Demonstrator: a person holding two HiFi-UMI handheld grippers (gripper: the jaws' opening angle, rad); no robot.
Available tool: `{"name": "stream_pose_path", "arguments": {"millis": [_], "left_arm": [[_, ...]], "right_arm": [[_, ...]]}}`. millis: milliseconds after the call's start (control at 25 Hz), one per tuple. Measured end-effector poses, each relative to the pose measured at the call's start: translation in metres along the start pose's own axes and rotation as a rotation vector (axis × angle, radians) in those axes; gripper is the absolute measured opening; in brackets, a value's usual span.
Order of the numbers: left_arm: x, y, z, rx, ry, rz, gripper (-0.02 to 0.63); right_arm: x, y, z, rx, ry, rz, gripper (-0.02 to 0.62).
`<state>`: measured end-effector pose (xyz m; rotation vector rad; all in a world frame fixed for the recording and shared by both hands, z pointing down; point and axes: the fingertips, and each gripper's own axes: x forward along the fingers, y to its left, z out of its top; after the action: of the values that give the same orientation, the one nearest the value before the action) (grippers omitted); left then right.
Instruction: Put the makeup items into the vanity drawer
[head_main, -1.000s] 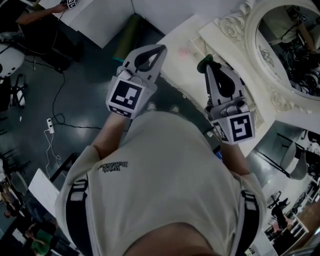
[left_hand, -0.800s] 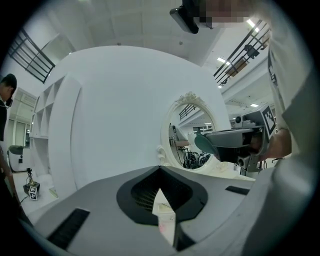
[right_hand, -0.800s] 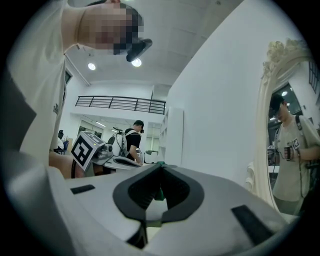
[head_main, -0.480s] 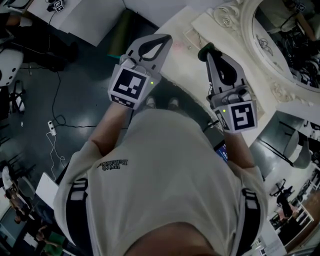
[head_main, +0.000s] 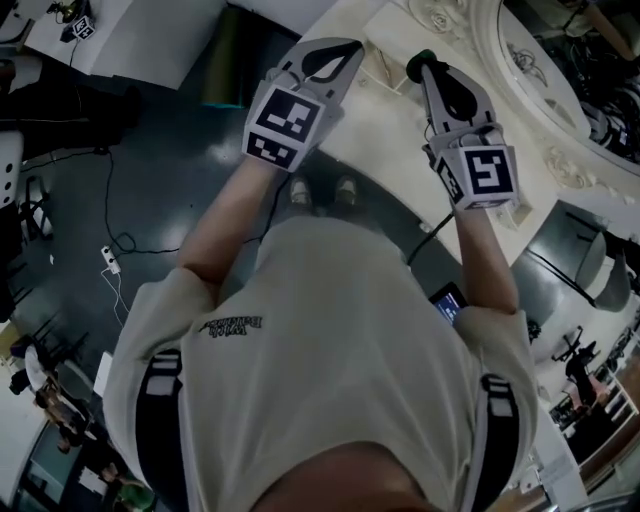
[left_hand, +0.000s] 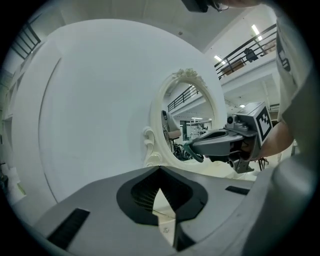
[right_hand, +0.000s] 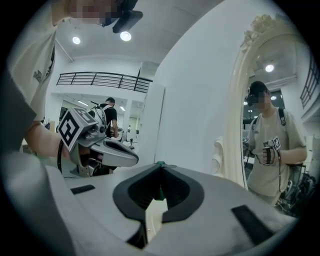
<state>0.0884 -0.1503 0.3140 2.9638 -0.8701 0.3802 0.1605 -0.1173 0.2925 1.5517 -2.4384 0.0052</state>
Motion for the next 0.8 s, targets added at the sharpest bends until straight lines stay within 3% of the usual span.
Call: {"name": "stream_pose_path", "arguments": {"millis": [440, 800], "left_arm": [[0.085, 0.010, -0.091, -0.084, 0.175, -0.024, 0.014], [0.113, 0.010, -0.171, -0.161, 0.333, -0.064, 0.014]], "right_arm": [[0.062, -0.032, -0.131, 0.076, 0.209, 0.007, -0.002], [0.109, -0.025, -0.204, 0.159, 0.339, 0.037, -0.002]]}}
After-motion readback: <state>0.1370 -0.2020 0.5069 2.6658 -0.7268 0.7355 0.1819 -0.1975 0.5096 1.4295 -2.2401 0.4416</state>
